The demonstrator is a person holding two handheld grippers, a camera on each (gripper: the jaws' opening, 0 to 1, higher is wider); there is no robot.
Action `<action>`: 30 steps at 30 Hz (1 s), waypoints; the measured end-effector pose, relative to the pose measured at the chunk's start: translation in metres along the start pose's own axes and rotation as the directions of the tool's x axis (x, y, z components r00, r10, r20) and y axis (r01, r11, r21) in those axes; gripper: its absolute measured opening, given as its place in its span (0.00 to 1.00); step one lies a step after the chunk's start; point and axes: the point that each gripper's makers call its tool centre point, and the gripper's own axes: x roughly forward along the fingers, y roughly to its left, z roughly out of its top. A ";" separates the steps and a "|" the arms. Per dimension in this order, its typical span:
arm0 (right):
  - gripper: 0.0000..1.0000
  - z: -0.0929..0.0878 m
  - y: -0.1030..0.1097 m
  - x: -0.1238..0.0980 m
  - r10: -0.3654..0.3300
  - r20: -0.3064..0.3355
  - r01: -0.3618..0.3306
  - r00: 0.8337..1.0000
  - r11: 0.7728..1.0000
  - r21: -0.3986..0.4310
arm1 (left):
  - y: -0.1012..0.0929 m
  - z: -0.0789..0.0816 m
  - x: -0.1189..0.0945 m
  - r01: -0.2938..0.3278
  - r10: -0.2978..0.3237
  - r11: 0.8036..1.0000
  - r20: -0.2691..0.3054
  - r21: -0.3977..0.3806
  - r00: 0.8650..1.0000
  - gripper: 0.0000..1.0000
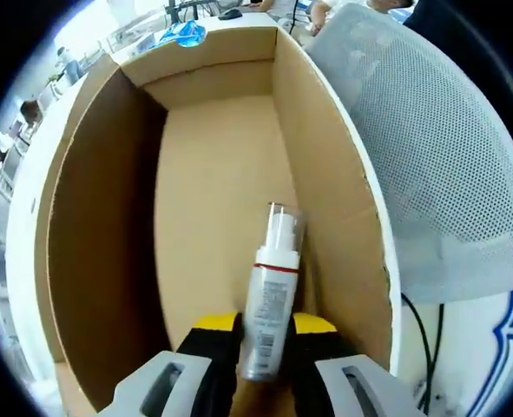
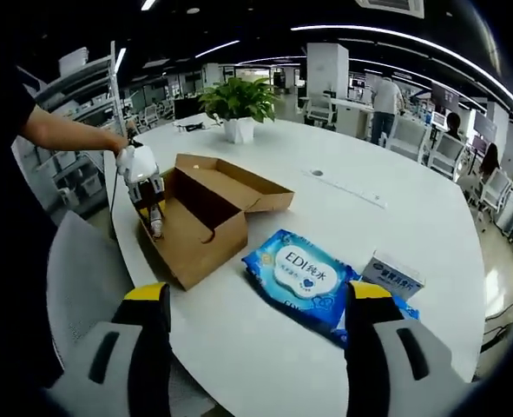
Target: Operate the shoe box by opening the lid, removing the specified soft item, and placing it in the target area until the item is outside and the box remains undamaged.
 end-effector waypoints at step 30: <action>0.69 0.021 0.061 0.042 0.101 0.090 -0.106 0.991 0.993 0.047 | 0.027 0.045 -0.044 -0.160 0.218 0.956 0.228 -0.246 0.949 0.19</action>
